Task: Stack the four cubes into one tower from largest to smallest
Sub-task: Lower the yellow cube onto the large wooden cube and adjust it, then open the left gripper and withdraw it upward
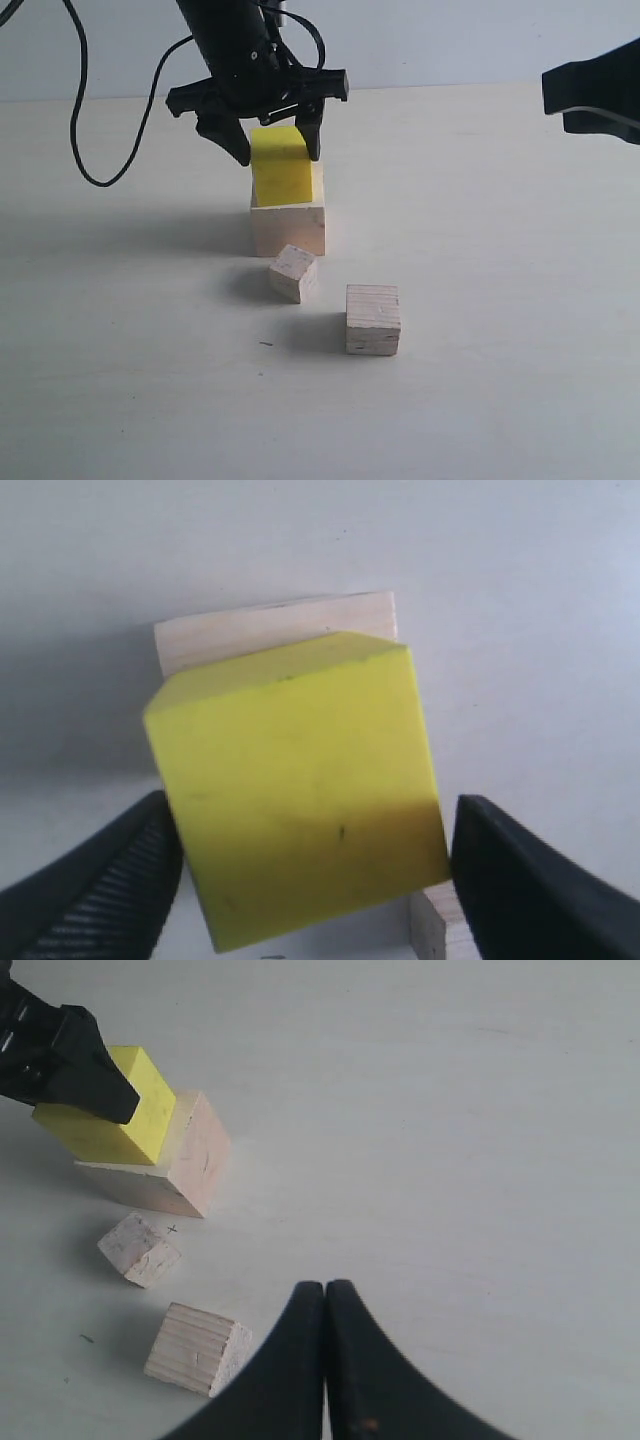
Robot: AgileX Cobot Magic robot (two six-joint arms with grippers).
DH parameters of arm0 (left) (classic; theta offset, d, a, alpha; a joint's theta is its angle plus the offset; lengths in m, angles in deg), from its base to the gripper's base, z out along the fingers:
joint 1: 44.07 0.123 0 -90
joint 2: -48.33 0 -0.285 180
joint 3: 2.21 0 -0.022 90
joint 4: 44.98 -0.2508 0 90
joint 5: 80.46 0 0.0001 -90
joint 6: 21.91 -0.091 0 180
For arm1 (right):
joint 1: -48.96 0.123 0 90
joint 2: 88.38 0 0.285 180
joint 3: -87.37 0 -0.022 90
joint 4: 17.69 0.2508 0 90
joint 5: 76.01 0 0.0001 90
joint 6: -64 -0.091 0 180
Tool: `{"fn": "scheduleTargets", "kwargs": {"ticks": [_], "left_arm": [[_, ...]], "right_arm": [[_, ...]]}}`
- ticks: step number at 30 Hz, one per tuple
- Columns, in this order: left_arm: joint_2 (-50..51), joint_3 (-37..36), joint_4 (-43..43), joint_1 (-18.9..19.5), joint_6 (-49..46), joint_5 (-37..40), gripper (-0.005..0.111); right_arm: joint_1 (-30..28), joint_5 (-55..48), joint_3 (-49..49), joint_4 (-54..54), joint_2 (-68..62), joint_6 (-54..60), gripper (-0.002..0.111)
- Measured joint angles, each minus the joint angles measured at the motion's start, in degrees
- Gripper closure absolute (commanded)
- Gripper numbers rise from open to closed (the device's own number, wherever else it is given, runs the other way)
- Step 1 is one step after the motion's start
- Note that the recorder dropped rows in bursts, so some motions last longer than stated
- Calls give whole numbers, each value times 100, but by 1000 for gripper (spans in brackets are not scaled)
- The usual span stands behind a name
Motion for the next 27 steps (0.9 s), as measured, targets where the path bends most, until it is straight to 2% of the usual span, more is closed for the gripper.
{"fn": "scheduleTargets", "kwargs": {"ticks": [27], "left_arm": [[-123,0,0,0,-254,0,35]], "right_arm": [[0,0,0,0,0,44,108]]}}
